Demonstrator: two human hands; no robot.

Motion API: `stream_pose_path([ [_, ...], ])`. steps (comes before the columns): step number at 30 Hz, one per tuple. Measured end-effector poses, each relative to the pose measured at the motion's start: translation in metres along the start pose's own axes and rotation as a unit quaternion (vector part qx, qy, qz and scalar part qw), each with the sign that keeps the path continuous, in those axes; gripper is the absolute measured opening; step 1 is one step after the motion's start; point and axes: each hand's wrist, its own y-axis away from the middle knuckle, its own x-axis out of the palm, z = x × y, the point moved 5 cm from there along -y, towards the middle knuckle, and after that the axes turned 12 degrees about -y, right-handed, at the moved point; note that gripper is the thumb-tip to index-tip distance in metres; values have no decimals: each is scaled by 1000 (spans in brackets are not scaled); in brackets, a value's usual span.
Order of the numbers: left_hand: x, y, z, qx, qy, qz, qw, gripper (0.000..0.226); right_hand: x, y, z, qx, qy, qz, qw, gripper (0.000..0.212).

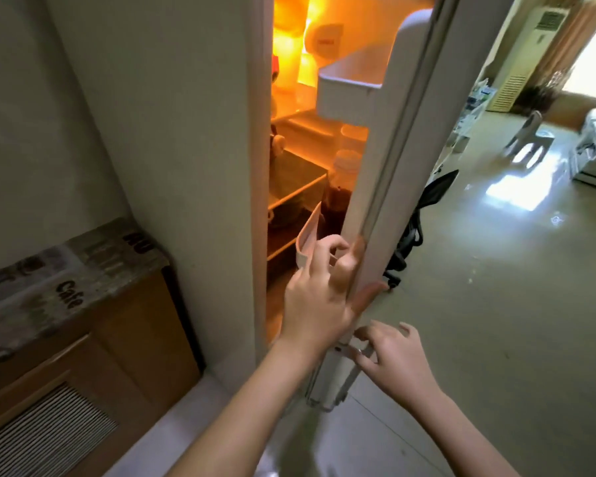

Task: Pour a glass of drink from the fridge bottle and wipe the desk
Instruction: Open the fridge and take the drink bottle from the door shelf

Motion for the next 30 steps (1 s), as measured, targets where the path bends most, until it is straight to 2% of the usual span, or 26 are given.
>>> stream_pose_path([
  [3, 9, 1, -30, 36, 39, -6, 999, 60, -23, 21, -15, 33, 4, -44, 998, 38],
  [6, 19, 1, -55, 61, 68, 7, 996, 52, -67, 41, -16, 44, -36, -168, 984, 56],
  [10, 32, -4, -81, 98, 131, 50, 985, 36, -128, 65, -4, 7, -101, -347, 933, 76],
  [14, 52, -13, -85, 61, 134, 58, 987, 33, -158, 79, 1, -38, -50, -448, 892, 74],
  [16, 66, -19, -77, 6, 114, 51, 992, 42, -164, 80, 0, -57, -6, -464, 884, 77],
  [18, 82, -29, -67, -44, 84, 58, 994, 57, -165, 77, -8, -51, 26, -449, 892, 82],
  [21, 110, -44, -61, -88, 69, 115, 987, 85, -163, 69, -28, 2, 40, -411, 911, 87],
  [25, 146, -58, -67, -121, 149, 212, 958, 114, -171, 66, -59, 32, 53, -406, 912, 80],
  [28, 168, -67, -81, -129, 191, 261, 938, 116, -179, 64, -81, 43, 51, -411, 909, 80],
  [30, 181, -72, -94, -133, 246, 293, 915, 106, -186, 63, -96, 38, 47, -418, 907, 78],
])
